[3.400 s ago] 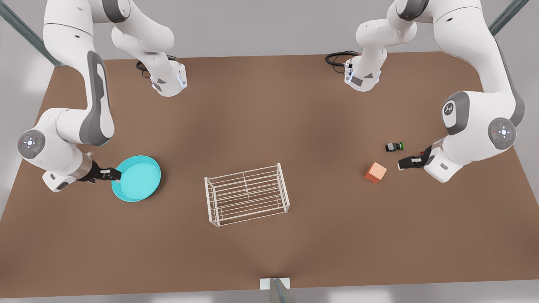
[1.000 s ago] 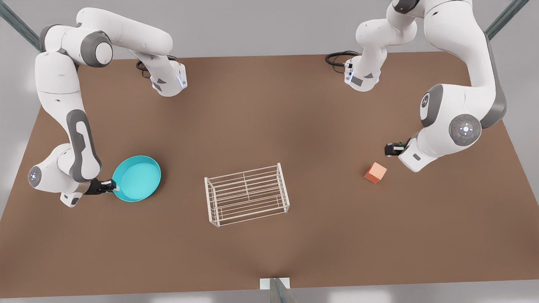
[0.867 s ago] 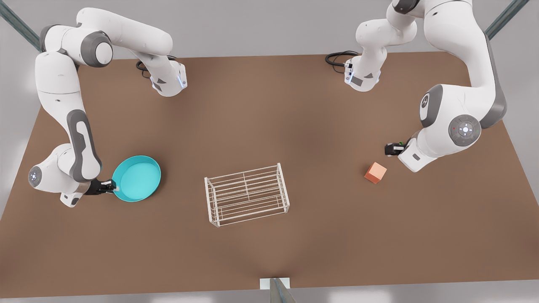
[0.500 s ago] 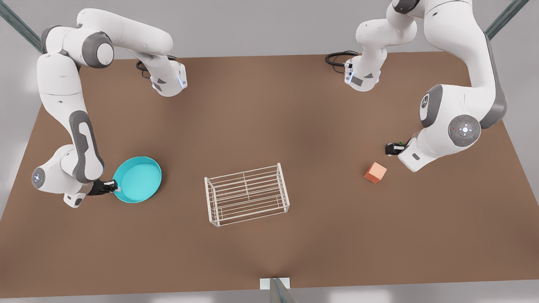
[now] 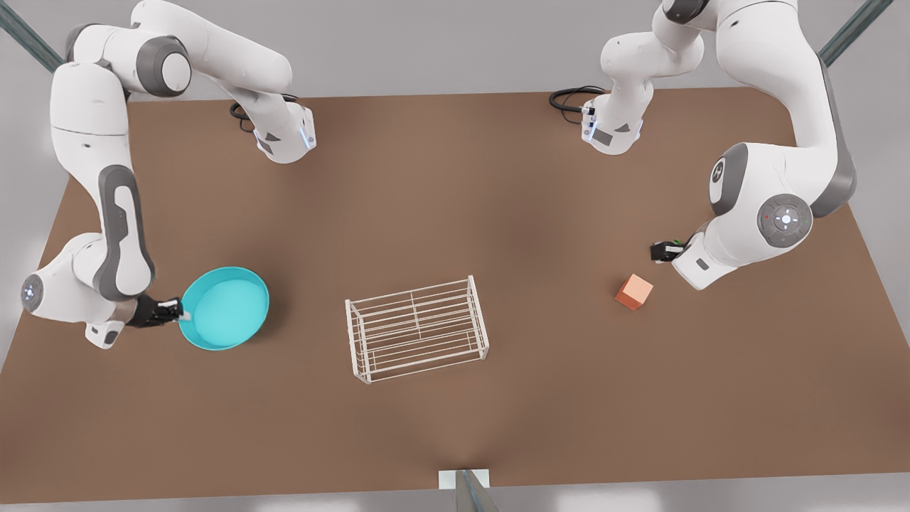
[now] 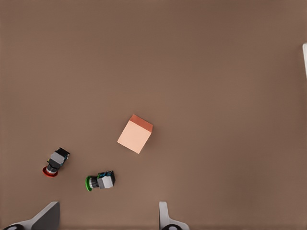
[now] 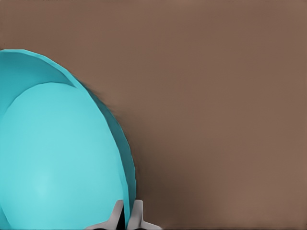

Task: Place the plate on the shelf with right arm and place the red button switch in the plate with left arm

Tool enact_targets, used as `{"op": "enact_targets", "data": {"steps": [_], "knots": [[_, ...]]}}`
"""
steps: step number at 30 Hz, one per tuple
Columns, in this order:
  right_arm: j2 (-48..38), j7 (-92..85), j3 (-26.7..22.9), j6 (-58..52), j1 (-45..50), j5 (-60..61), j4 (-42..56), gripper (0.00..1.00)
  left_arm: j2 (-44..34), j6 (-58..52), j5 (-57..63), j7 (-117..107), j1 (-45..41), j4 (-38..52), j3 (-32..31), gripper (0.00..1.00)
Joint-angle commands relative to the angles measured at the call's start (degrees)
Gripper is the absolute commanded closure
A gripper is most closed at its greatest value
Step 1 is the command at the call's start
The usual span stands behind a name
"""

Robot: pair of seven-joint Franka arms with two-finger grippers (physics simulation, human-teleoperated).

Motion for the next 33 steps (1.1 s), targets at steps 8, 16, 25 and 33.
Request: {"op": "enact_targets", "data": {"steps": [8,16,25,33], "knots": [[-8.2,1.5,6.9,-12.5,0.2,0.7,1.9,0.87,-0.1,0.0,-0.1,0.9,0.5,-0.2,0.1,0.00],[-10.8,14.0,15.7,-14.3,1.2,1.6,1.8,0.87,-0.4,-0.8,-0.3,1.0,2.1,-0.6,0.1,0.00],[-6.8,31.5,15.9,-11.8,14.4,3.8,8.8,0.87,-0.2,-0.7,-0.6,0.0,2.3,-0.1,0.1,0.00],[-1.1,38.8,15.7,-6.4,19.6,6.1,14.0,0.87,-0.2,-0.7,-0.7,0.0,4.1,-0.9,0.2,0.00]]}}
